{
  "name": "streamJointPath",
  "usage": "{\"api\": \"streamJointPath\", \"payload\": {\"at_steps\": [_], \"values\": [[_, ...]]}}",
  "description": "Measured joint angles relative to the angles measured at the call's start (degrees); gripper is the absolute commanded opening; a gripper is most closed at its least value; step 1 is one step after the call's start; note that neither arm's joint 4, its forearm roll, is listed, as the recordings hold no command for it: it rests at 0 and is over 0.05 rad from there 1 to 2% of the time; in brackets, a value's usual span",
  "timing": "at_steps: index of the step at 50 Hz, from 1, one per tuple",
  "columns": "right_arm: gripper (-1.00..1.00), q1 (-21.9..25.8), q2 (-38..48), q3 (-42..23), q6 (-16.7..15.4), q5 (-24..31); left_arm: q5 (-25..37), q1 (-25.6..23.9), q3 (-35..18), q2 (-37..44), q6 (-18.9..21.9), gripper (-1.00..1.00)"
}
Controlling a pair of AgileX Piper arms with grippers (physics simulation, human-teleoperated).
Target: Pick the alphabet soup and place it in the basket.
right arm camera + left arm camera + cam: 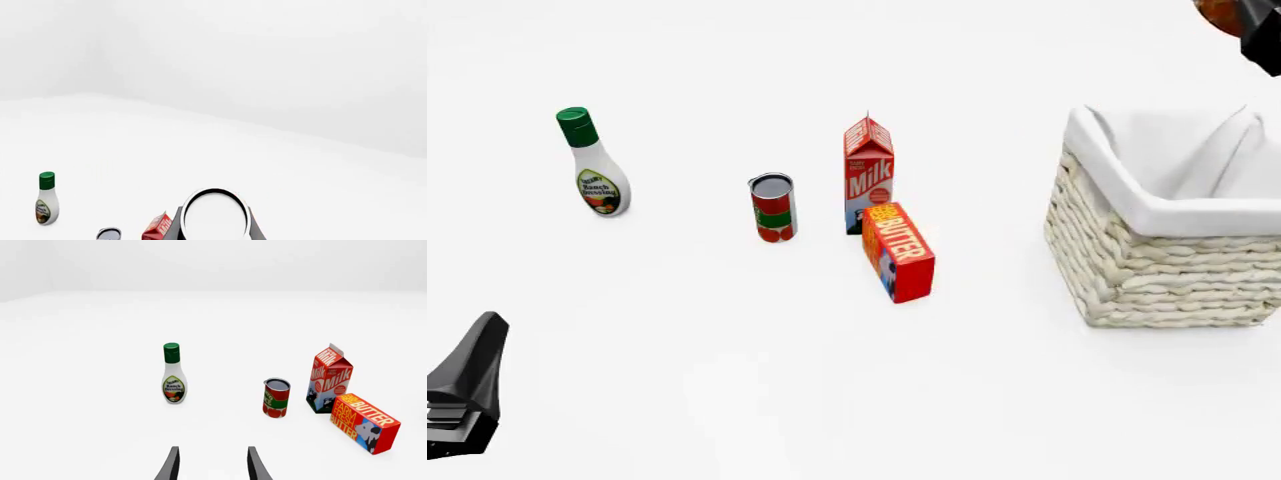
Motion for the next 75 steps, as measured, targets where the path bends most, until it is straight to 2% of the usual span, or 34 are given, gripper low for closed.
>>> {"api": "streamJointPath", "payload": {"at_steps": [19,31,46,55,75], "values": [[-1.00,-13.4,0.9,-7.0,-2.2,9.7,0.0,0.0,0.0,0.0,0.0,1.00],[-1.00,-19.3,3.8,-8.5,-5.1,12.4,0.0,0.0,0.0,0.0,0.0,1.00],[-1.00,-22.6,9.8,-8.6,-9.5,14.0,0.0,0.0,0.0,0.0,0.0,1.00],[-1.00,-23.9,13.1,-8.7,-12.7,15.5,0.0,0.0,0.0,0.0,0.0,1.00],[-1.00,-25.5,20.2,-8.3,-17.7,16.1,0.0,0.0,0.0,0.0,0.0,1.00]]}}
